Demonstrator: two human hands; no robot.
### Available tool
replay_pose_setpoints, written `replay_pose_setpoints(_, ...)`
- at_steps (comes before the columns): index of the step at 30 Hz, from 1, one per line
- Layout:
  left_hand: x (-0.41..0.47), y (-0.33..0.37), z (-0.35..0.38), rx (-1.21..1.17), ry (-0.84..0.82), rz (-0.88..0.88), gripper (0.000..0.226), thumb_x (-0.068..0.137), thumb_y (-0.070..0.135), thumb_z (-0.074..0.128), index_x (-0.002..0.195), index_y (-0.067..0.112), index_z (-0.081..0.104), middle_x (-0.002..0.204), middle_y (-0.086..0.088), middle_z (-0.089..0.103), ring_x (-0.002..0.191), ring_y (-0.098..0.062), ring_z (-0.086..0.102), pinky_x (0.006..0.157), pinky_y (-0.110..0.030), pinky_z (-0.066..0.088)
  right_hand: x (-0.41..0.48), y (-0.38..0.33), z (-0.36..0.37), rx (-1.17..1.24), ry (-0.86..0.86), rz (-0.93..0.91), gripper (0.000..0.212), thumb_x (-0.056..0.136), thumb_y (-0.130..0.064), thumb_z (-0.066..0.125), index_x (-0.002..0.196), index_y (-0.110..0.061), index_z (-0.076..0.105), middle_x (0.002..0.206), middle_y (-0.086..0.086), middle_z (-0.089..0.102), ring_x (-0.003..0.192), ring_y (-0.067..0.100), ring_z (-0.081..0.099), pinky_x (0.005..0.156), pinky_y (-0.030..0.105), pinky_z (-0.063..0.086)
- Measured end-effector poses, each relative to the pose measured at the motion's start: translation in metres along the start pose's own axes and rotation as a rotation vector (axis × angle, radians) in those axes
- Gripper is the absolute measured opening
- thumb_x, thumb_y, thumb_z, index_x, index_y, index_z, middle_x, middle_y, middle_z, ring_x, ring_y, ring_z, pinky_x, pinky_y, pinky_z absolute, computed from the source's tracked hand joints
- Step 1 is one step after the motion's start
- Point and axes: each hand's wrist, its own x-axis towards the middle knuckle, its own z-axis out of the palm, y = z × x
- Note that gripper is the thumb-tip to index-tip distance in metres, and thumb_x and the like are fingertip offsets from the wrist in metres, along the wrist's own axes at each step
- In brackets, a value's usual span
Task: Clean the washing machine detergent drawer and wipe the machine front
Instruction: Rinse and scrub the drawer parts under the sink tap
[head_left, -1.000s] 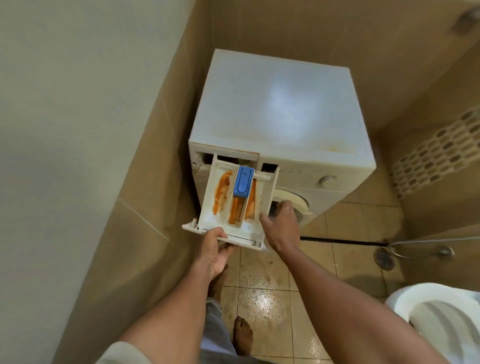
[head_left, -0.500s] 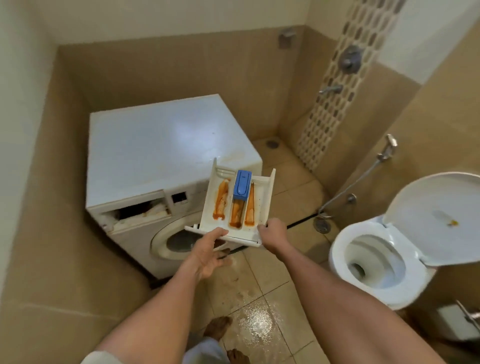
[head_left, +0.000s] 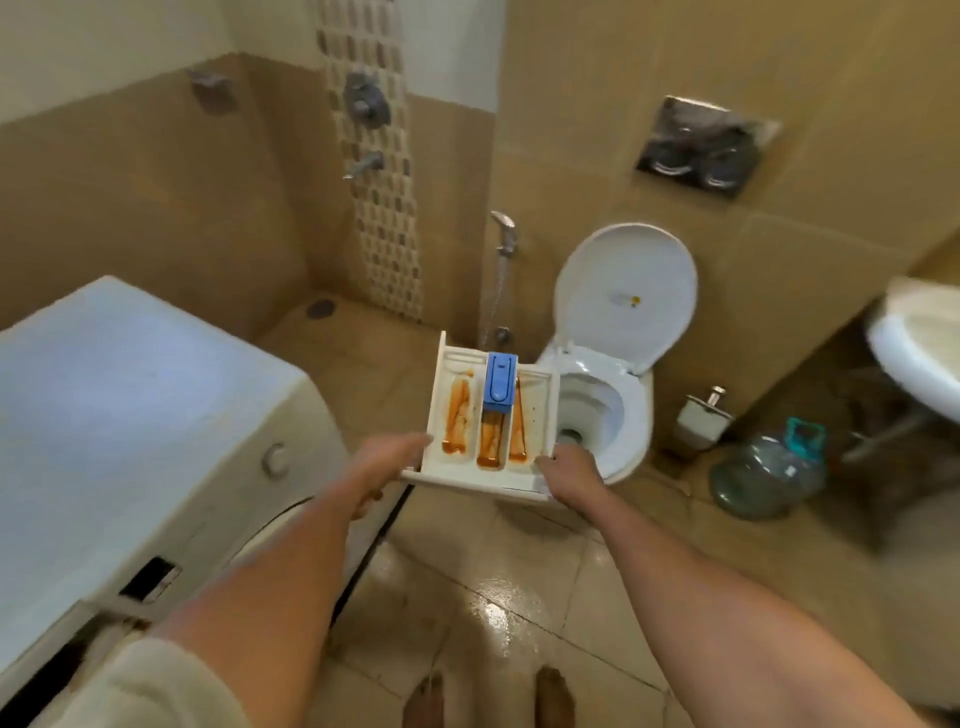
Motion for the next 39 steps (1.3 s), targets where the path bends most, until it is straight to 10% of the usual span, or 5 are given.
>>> replay_pose_setpoints(6, 0.025, 0.07, 0.119, 0.213, -0.315, 0.171, 0.032, 0.08, 0.032, 0.08, 0.108, 0.016, 0.075, 0.095, 0.004, 0.076, 0.085, -0.011, 0.067, 0.074, -0.024, 0.056, -0.022, 0.088, -0.077, 0.18, 0.125, 0.168, 0.027, 0.096, -0.015, 0.056, 0.114, 0.002, 0.067, 0.102, 0.013, 0.067, 0.083, 0.022, 0.061, 0.055, 0.023, 0.043)
replay_pose_setpoints(14, -0.005, 0.134, 0.337, 0.461, -0.502, 0.289, 0.028, 0.088, 0.025, 0.075, 0.11, 0.009, 0.07, 0.109, -0.01, 0.073, 0.104, -0.03, 0.069, 0.097, -0.046, 0.057, -0.055, 0.231, -0.234, 0.16, 0.233, 0.353, 0.017, 0.097, -0.021, 0.062, 0.094, -0.004, 0.065, 0.095, 0.01, 0.065, 0.085, 0.021, 0.062, 0.064, 0.026, 0.046)
replay_pose_setpoints(20, -0.038, 0.173, 0.496, 0.378, -0.52, 0.351, 0.009, 0.093, 0.013, 0.069, 0.099, 0.007, 0.07, 0.091, -0.002, 0.073, 0.087, -0.021, 0.071, 0.071, -0.031, 0.057, -0.084, 0.324, -0.367, 0.167, 0.325, 0.423, 0.017, 0.092, -0.02, 0.066, 0.085, -0.004, 0.067, 0.09, 0.011, 0.066, 0.082, 0.023, 0.063, 0.067, 0.032, 0.047)
replay_pose_setpoints(30, -0.054, 0.278, 0.677, 0.211, -0.533, 0.304, 0.01, 0.085, 0.017, 0.069, 0.076, 0.014, 0.067, 0.058, 0.002, 0.073, 0.06, -0.018, 0.072, 0.048, -0.024, 0.051, -0.073, 0.409, -0.541, 0.583, 0.523, 0.418, 0.068, 0.085, -0.057, 0.069, 0.138, -0.016, 0.057, 0.128, 0.003, 0.062, 0.102, 0.018, 0.057, 0.084, 0.038, 0.048)
replay_pose_setpoints(39, -0.008, 0.35, 0.86, 0.001, -0.449, 0.165, 0.03, 0.085, 0.019, 0.066, 0.111, 0.006, 0.059, 0.097, -0.014, 0.072, 0.085, -0.029, 0.072, 0.068, -0.038, 0.063, 0.026, 0.489, -0.649, 0.727, 0.517, 0.459, 0.092, 0.08, -0.075, 0.062, 0.15, -0.022, 0.034, 0.14, 0.005, 0.049, 0.115, 0.03, 0.058, 0.093, 0.054, 0.054)
